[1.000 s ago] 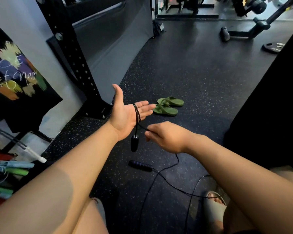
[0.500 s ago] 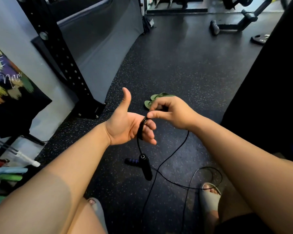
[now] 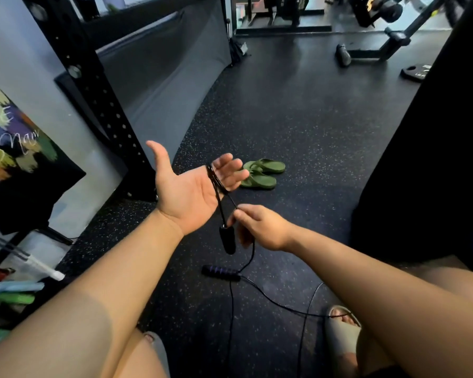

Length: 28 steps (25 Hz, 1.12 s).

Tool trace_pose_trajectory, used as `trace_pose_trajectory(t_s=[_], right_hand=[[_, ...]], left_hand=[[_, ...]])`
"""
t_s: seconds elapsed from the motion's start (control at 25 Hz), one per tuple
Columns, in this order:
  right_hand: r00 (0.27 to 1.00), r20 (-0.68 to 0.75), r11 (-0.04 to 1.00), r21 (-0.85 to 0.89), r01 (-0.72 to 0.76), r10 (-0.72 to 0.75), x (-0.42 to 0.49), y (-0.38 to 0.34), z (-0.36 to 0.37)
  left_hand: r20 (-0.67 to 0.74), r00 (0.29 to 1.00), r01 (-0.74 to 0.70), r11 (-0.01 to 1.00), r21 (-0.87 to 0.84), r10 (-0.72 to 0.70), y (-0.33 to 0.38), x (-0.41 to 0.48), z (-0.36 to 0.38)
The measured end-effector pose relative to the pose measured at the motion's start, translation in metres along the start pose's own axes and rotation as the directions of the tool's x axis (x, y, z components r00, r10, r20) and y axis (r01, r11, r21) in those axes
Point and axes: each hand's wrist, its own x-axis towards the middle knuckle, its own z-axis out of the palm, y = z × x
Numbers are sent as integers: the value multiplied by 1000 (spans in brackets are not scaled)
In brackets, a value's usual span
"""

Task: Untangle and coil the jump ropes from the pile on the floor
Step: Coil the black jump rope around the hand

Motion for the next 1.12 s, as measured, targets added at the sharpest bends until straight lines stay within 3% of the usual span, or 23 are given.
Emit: trace_pose_trajectory(t_s=[0.12, 0.24, 0.4, 0.48, 0.56, 0.68, 0.76, 0.92, 1.0, 1.12], right_hand=[[987, 158, 953, -299, 52, -4, -7, -18, 1], [976, 95, 807, -550, 215, -195, -8, -35, -8], [935, 44, 670, -685, 285, -352, -10, -51, -28], [926, 39, 638, -714, 289, -375, -12, -54, -41], [897, 28, 642, -688, 337, -441, -11, -51, -51], [827, 0, 650, -618, 442, -562, -4, -40, -60], [830, -61, 715, -547, 436, -554, 0, -28, -61], [936, -205, 946, -215, 243, -287, 2, -6, -44], [954, -218, 978, -42, 203, -207, 3, -2, -30], [977, -180, 991, 51, 124, -113, 6, 0, -19]], left_hand=[[-136, 986, -89, 994, 62, 97, 1, 6, -5], [-298, 951, 37, 928, 370, 81, -4, 11, -10], [-271, 939, 338, 721, 605, -212, -11, 8, -4], [-201, 912, 390, 599, 700, -359, -13, 3, 1], [-178, 876, 428, 553, 715, -448, -13, -1, 5], [-150, 849, 468, 589, 659, -506, -10, -4, 8], [-89, 850, 466, 662, 587, -519, -6, -6, 9], [28, 914, 375, 867, 328, -406, 1, -11, 9], [39, 954, 283, 934, 219, -298, 4, -12, 7], [23, 994, 106, 990, 96, -109, 6, -11, 5]])
